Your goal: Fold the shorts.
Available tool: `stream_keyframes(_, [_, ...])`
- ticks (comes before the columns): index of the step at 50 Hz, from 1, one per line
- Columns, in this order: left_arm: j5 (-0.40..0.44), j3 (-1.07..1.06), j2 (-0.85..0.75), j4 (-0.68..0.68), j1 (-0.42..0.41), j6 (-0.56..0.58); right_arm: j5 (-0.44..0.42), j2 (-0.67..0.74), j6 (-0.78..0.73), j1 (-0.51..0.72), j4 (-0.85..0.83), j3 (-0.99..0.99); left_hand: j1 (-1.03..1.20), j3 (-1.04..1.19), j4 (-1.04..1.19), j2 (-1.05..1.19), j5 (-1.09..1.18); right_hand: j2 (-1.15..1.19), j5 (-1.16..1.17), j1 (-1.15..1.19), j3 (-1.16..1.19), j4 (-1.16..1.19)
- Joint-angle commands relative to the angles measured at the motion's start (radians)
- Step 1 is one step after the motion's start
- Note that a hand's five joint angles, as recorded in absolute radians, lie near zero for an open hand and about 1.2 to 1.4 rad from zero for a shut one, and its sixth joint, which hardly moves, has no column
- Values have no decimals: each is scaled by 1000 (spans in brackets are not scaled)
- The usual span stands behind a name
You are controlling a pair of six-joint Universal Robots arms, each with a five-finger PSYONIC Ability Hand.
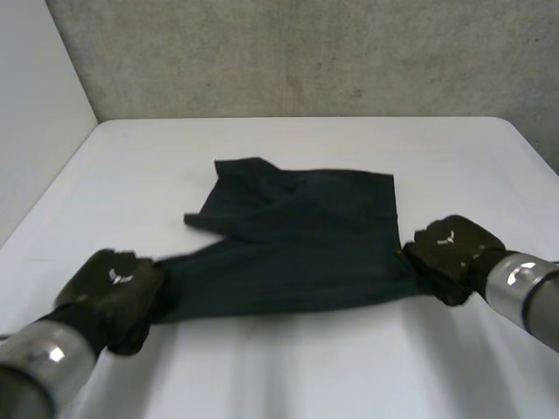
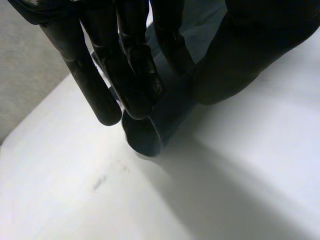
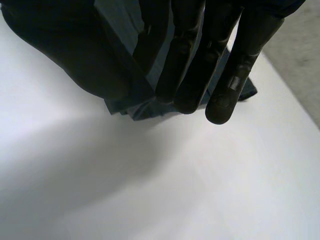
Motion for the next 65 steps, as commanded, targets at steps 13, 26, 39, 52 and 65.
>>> stream_keyframes(13, [109, -44, 25, -38, -35, 0, -25, -137, -208, -4, 206, 144, -722, -820, -835, -826, -793, 229, 254, 474, 208, 206])
stream_keyframes(26, [128, 201, -243, 263, 112, 0, -25, -88, -195, -7, 102, 163, -739, -837, -852, -843, -809, 229, 254, 474, 208, 206])
stream_keyframes(39, [246, 661, -775, 286, 138, -76, -25, -76, -101, -1, -1, 174, -583, -681, -696, -687, -653, 229, 254, 474, 208, 206])
stream_keyframes(52, [280, 1026, -1059, 285, 151, -102, -23, -20, -100, -1, -42, 184, -536, -634, -650, -640, -607, 229, 254, 474, 208, 206])
stream_keyframes(65, [211, 1376, -1286, 242, 163, -67, -19, -17, -100, -7, -67, 187, 309, 211, 196, 205, 239, 229, 254, 474, 208, 206])
